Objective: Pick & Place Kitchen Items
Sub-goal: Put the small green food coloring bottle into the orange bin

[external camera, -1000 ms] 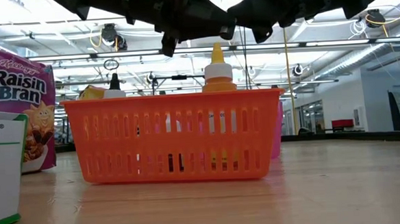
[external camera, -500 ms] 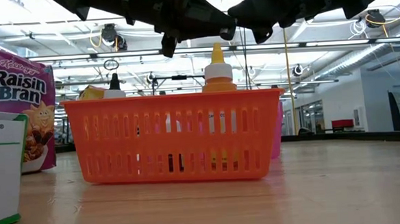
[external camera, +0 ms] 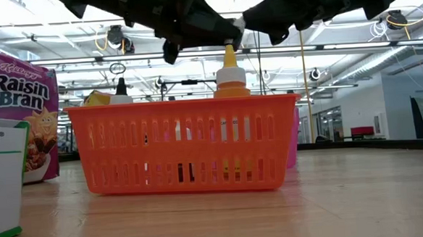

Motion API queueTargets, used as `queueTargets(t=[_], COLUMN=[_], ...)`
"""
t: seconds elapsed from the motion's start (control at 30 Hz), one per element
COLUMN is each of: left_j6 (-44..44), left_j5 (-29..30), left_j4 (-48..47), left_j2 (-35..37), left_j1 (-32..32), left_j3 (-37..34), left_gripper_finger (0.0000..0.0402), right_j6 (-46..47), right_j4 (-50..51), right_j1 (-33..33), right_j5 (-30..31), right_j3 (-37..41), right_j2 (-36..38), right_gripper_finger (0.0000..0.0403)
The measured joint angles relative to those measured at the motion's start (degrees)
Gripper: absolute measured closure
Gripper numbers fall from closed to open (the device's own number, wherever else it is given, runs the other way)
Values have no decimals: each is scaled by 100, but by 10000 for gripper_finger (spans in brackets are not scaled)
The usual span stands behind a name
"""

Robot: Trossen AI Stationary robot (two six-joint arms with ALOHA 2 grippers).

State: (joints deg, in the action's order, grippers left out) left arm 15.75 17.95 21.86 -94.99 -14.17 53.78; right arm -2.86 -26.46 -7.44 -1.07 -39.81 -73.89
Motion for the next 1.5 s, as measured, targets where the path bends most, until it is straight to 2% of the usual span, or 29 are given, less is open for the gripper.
queueTargets(t=[0.37,0.7,0.8,0.93,1.13,1.27,1.5], left_j6=[839,1144,1117,1147,979,1129,289], left_j5=[377,747,1000,1012,405,344,-586], left_j4=[-1732,-2028,-1779,-826,913,868,963], left_j2=[496,491,493,493,523,511,517], left_j1=[-461,-973,-1083,-1124,-1089,-1085,-965], left_j3=[-7,-15,-153,-688,-1531,-1850,-1934], left_gripper_finger=[389,389,389,389,389,389,389], right_j6=[0,30,62,62,60,58,51], right_j4=[585,575,577,579,577,577,579], right_j1=[44,42,42,31,28,28,31], right_j5=[-5,-21,-23,-23,-25,-26,-25], right_j3=[2,2,2,2,2,2,2], right_j2=[294,319,319,319,317,317,317], right_gripper_finger=[303,303,303,303,303,303,303])
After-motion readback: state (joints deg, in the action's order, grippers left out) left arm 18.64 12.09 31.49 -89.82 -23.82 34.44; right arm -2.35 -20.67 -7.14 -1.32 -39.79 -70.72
